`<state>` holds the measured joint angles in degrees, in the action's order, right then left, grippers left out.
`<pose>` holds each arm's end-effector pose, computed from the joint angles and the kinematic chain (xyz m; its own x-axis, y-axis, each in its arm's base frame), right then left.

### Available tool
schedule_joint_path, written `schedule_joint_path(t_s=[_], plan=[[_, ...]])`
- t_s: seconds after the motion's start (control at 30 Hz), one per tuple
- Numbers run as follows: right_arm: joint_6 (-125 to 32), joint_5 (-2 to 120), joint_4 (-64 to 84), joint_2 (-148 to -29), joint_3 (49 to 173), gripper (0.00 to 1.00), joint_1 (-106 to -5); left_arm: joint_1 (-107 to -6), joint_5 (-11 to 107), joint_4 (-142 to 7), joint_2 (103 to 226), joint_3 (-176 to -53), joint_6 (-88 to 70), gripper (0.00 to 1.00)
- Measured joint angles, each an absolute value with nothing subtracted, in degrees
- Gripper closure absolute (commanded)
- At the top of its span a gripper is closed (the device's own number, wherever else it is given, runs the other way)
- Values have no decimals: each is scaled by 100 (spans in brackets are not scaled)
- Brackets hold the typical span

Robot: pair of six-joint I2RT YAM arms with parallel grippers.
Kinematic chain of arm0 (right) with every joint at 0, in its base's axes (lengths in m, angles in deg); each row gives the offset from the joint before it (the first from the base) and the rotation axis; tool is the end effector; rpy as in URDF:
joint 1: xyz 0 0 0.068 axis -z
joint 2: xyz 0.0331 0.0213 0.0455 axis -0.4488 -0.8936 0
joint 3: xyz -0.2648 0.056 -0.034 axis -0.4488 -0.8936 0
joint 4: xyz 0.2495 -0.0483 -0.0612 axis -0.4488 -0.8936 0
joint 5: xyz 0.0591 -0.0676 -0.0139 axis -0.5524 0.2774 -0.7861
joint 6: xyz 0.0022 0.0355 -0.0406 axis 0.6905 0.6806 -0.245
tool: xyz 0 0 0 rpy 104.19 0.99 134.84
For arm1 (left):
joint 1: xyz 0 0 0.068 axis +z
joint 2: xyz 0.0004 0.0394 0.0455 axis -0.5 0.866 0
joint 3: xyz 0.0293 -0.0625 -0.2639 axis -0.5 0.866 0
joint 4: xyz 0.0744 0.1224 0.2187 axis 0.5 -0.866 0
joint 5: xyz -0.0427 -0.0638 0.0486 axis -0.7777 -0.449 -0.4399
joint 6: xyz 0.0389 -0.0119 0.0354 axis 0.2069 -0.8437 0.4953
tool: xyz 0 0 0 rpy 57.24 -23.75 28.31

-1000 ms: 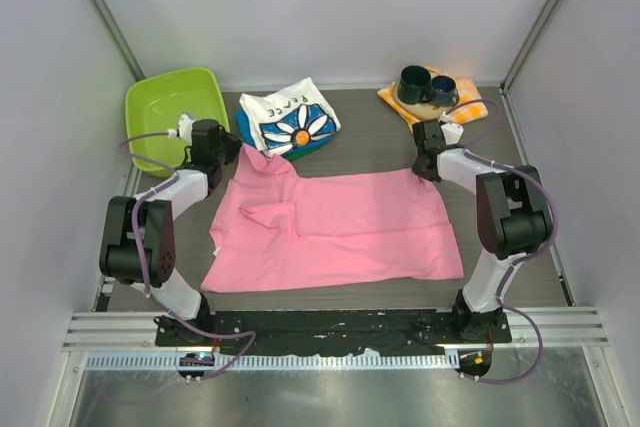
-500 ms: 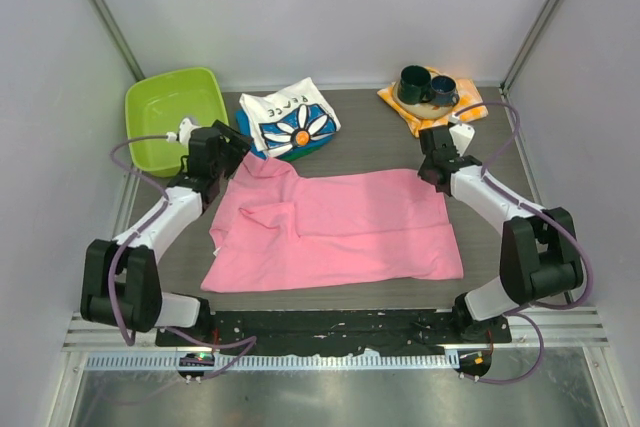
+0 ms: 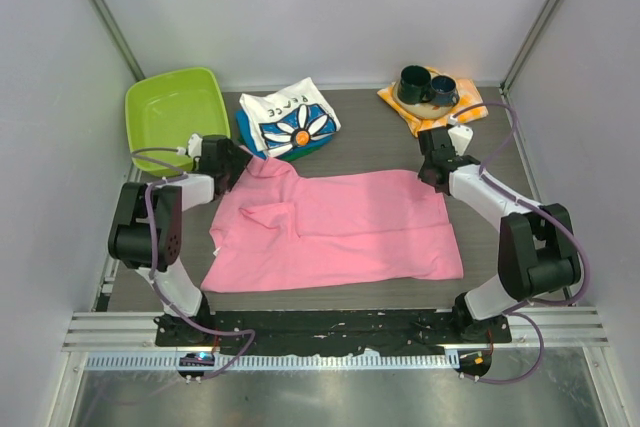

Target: Fold and stack the t-shirts

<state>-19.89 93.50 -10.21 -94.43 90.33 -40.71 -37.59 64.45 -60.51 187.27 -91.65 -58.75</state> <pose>0.3049 0.0597 0.2146 -0.6159 0.3504 -0.7057 0.4642 0.8851 0.0343 0.3459 -0.0412 0.1578 -0.3267 -0.8350 -0.4427 -0.5481 0.5490 -0.6311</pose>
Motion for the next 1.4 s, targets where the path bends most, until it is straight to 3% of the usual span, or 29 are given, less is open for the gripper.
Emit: schedule_joint_path(t_s=[0.57, 0.93, 1.13, 1.4], plan=[[-2055, 9345, -916, -9524, 9033, 99, -4130, -3257, 5986, -4729, 19695, -9519, -6196, 47], [-2092, 9350, -892, -9609, 9033, 99, -4167, -3255, 5580, -4254, 19938, -9501, -6481, 53], [-2096, 9350, -888, -9634, 9033, 99, -4189, -3257, 5501, -4226, 19938, -9477, -6489, 69], [-2114, 9352, -888, -9647, 9033, 99, -4204, -3259, 5461, -4228, 19936, -9436, -6489, 96]])
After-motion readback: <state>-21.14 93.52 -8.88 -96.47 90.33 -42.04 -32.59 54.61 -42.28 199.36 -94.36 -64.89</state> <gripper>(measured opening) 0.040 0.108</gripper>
